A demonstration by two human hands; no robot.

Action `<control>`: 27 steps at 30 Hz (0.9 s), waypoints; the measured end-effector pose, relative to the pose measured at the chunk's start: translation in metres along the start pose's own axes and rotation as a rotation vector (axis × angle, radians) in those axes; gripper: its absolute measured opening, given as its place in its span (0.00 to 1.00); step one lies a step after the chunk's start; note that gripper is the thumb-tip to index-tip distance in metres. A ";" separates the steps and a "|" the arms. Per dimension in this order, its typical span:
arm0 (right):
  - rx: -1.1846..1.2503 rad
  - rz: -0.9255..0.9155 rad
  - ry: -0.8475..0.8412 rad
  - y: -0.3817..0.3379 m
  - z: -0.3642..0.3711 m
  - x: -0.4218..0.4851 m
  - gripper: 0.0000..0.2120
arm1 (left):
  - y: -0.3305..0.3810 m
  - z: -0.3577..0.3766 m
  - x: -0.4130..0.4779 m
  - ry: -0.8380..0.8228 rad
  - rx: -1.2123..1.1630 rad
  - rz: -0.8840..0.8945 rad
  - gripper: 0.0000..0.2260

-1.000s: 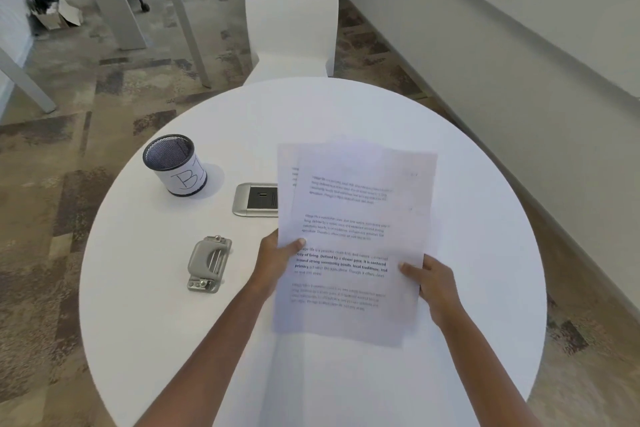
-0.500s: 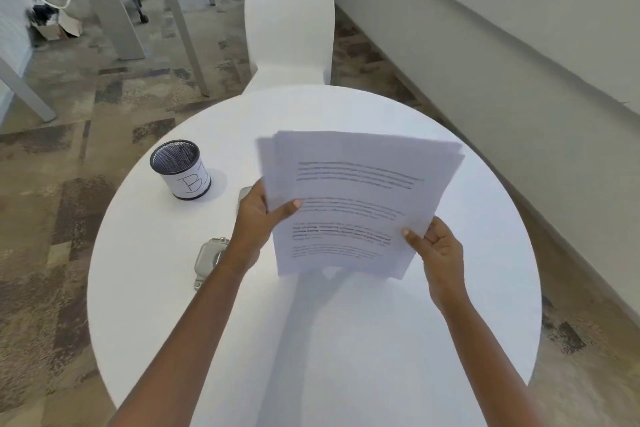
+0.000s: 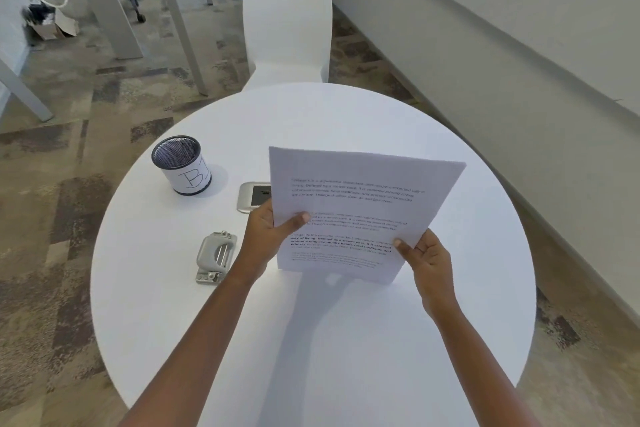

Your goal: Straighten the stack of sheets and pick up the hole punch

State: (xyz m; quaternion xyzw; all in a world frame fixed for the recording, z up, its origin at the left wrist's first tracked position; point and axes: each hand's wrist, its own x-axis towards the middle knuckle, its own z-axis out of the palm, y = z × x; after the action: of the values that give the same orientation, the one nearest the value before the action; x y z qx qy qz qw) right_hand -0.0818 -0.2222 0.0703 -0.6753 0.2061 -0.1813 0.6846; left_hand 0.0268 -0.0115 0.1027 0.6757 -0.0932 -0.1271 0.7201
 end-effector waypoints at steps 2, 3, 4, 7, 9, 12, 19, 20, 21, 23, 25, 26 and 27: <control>-0.054 0.022 -0.013 0.007 -0.003 -0.004 0.12 | -0.003 -0.001 -0.004 -0.005 -0.018 -0.019 0.13; -0.071 0.027 -0.006 0.008 -0.005 -0.006 0.12 | -0.003 -0.002 -0.004 -0.005 -0.029 -0.016 0.13; -0.079 0.023 0.000 0.008 -0.007 -0.007 0.12 | 0.000 -0.004 -0.003 -0.003 -0.027 0.002 0.13; -0.132 -0.021 0.020 0.000 -0.013 -0.006 0.11 | 0.013 -0.009 0.004 0.091 0.151 0.163 0.34; -0.204 -0.074 0.033 -0.011 -0.019 -0.003 0.07 | 0.029 -0.012 0.007 0.184 0.285 0.309 0.44; -0.374 -0.186 0.010 -0.031 -0.028 0.002 0.07 | 0.047 -0.021 0.009 0.138 0.587 0.580 0.42; -0.620 -0.400 -0.054 -0.073 -0.029 0.005 0.10 | 0.056 -0.011 0.005 -0.342 0.530 0.209 0.04; -0.629 -0.412 -0.066 -0.077 -0.030 0.005 0.08 | 0.052 -0.009 0.004 -0.320 0.485 0.179 0.03; -0.632 -0.420 -0.077 -0.079 -0.031 0.004 0.07 | 0.047 -0.009 0.004 -0.302 0.439 0.169 0.03; -0.615 -0.404 -0.094 -0.080 -0.039 0.004 0.06 | 0.041 -0.010 0.003 -0.263 0.365 0.167 0.09; -0.597 -0.346 -0.110 -0.077 -0.052 0.006 0.07 | 0.034 -0.015 0.004 -0.203 0.301 0.150 0.13; -0.583 -0.300 -0.121 -0.073 -0.060 0.007 0.08 | 0.032 -0.018 0.003 -0.165 0.259 0.140 0.14; -0.565 -0.254 -0.127 -0.067 -0.068 0.009 0.09 | 0.029 -0.021 0.003 -0.125 0.220 0.129 0.14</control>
State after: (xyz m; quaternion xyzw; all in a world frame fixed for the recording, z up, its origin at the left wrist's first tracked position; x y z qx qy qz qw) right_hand -0.1083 -0.2858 0.1371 -0.8689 0.1193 -0.1583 0.4535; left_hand 0.0378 0.0094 0.1299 0.7341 -0.1943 -0.1115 0.6410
